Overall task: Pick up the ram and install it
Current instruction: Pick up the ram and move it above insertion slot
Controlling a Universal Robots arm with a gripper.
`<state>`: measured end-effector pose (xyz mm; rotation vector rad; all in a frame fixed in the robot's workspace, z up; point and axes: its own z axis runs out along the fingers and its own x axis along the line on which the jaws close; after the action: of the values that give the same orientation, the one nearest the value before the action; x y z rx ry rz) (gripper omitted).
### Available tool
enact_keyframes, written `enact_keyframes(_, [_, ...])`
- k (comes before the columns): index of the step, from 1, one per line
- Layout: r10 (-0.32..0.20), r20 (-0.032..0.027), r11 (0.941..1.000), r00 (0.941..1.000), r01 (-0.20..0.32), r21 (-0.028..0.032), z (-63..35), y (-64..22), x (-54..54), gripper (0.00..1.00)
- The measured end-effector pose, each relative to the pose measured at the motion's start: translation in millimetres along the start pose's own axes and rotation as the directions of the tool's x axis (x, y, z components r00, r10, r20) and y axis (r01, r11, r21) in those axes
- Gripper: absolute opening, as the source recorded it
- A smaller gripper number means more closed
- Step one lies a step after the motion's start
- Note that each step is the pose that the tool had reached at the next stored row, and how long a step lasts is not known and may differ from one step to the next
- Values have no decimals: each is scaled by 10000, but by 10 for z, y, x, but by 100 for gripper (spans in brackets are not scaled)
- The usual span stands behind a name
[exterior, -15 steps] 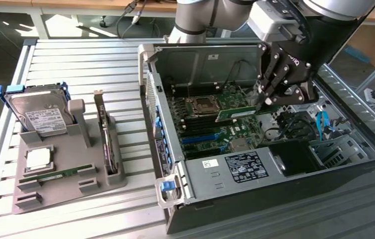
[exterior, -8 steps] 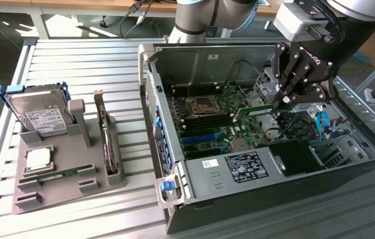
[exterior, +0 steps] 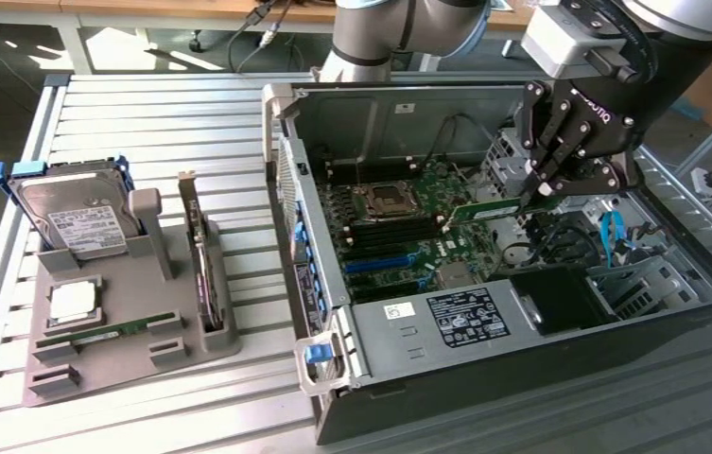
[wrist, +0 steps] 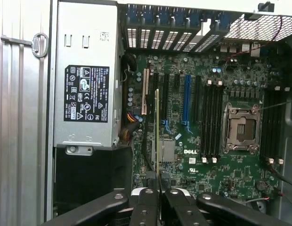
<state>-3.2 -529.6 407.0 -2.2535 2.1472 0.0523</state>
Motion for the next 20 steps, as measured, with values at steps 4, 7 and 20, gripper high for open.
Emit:
enact_keyframes(4, [0,-1,10000,10000,0,0,12,-1,-27,12])
enact_keyframes(7, [0,-2,10000,10000,0,0,31,-3,-58,12])
enact_keyframes(20, [0,0,10000,10000,0,0,109,-27,-293,12])
